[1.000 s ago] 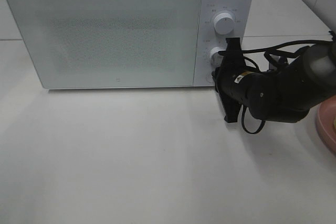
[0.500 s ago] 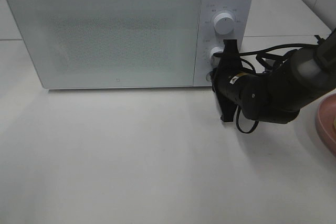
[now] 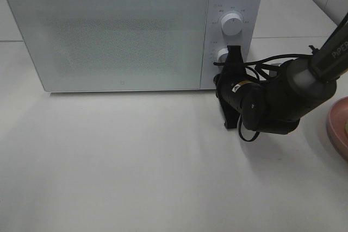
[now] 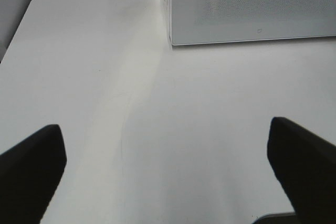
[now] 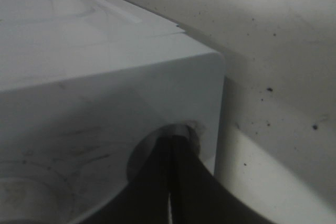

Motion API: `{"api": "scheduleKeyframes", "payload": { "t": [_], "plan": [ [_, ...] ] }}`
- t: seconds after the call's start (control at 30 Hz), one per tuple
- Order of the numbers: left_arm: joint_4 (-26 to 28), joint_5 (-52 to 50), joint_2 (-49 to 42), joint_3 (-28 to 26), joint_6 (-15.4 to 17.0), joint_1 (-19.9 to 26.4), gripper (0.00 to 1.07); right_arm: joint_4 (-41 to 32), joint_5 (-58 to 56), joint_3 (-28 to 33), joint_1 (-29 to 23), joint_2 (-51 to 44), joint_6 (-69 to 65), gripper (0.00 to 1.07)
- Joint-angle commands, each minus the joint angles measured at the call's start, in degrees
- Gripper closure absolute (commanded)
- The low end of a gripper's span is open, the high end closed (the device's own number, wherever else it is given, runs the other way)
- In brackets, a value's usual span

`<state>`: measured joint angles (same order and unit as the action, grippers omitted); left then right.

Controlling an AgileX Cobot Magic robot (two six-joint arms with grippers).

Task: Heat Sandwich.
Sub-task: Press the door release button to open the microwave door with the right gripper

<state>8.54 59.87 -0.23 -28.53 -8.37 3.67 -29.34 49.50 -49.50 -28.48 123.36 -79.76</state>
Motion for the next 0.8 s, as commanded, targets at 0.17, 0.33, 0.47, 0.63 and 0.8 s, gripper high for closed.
{"api": "scheduleKeyframes", "payload": {
  "t": [0.17,0.33,0.47,0.63,0.8],
  "plan": [
    [0.06,-0.8,-1.49,0.06,0.17,-0.29,0.05,0.34,15.3,-5.5,1.95,0.17,1.38,1.07],
    [0.06,-0.8,-1.49,0.06,0.17,-0.29,0.05,0.86,14.84,-7.85,2.46,0.17,2.86,1.07],
    [0.06,-0.8,-1.49,0.06,0.17,-0.29,0.05,0.92,13.12,-7.85,2.46,0.17,2.86,1.07],
    [0.06,-0.8,-1.49,0.06,0.17,-0.29,0.05,0.86,12.55,-7.85,2.46,0.17,2.86,1.07],
    [0.06,-0.8,-1.49,0.06,0.17,-0.29,0.05,0.97,10.49,-7.79,2.46,0.0,2.86,1.07]
  ]
}}
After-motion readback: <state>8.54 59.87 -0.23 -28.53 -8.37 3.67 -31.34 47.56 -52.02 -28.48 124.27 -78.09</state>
